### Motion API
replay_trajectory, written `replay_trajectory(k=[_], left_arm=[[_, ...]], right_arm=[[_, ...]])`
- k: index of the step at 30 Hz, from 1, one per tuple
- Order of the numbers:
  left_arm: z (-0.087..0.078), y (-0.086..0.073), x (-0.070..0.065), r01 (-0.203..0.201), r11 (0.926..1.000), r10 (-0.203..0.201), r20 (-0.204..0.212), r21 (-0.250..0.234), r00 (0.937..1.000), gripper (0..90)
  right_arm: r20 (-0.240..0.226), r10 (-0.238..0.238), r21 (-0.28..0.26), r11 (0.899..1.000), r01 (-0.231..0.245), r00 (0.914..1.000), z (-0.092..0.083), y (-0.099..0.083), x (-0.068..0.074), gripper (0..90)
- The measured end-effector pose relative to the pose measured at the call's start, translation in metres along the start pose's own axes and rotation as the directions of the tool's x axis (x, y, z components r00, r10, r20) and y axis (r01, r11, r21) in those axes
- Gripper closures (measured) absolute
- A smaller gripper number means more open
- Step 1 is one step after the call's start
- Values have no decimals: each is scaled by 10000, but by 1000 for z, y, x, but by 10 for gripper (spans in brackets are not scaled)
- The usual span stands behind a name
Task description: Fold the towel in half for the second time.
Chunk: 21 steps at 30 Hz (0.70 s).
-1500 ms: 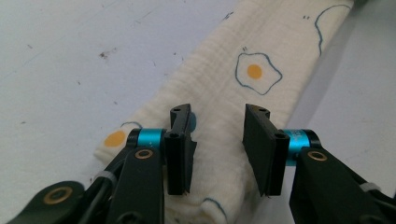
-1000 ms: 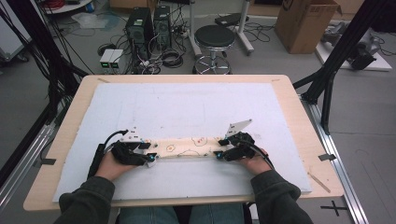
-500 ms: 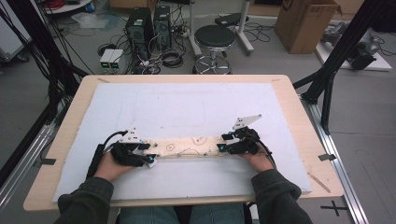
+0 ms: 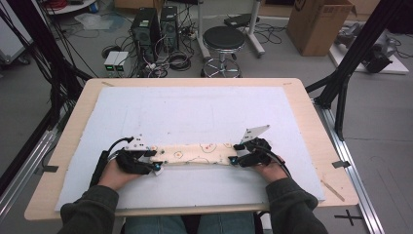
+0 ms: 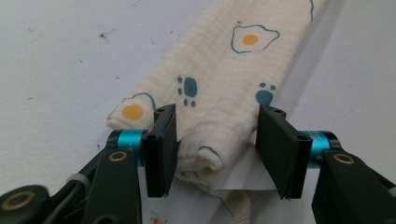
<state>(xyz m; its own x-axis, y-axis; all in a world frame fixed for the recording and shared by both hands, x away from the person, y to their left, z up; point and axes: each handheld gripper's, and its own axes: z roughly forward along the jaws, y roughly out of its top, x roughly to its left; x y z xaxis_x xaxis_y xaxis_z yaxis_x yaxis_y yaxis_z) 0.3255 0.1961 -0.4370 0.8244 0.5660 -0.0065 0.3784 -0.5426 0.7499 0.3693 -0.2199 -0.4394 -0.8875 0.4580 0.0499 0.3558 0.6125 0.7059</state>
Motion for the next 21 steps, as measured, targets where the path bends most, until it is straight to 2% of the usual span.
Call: replay_trajectory(k=[2, 4, 7, 10, 13, 16, 18, 21], left_arm=[[0, 0, -1, -26, 10000, 26, -24, 20, 10000, 479], [0, 1, -2, -52, 10000, 52, -42, 36, 10000, 469], [-4, 2, -4, -16, 9998, 17, 51, -198, 10000, 450], [-13, 4, -4, 97, 9971, -78, 255, -760, 9996, 439], [-22, 6, -3, 310, 9893, -268, 309, -1425, 9992, 435], [-26, 7, 2, 540, 9831, -525, 130, -1748, 9985, 440], [-27, 6, 5, 695, 9781, -721, -63, -1960, 9974, 453], [-26, 5, 10, 818, 9758, -925, -442, -2030, 9947, 542]], right_arm=[[-75, 207, -120, 9997, -208, 9998, 0, -2, -1, 428], [-41, 170, -206, 9996, -171, 9998, -1, -2, 0, 426], [-128, 243, -488, 9985, -249, 9996, -5, -2, 1, 414], [-290, 442, -869, 9951, -466, 9986, -11, -2, -1, 403], [-299, 522, -1152, 9918, -553, 9982, -15, -2, -2, 395], [-300, 551, -1380, 9887, -587, 9980, -17, -1, -2, 388], [-360, 609, -1346, 9887, -652, 9975, -18, -2, -2, 386], [-315, 583, -1438, 9876, -622, 9978, -19, -1, -1, 387]])
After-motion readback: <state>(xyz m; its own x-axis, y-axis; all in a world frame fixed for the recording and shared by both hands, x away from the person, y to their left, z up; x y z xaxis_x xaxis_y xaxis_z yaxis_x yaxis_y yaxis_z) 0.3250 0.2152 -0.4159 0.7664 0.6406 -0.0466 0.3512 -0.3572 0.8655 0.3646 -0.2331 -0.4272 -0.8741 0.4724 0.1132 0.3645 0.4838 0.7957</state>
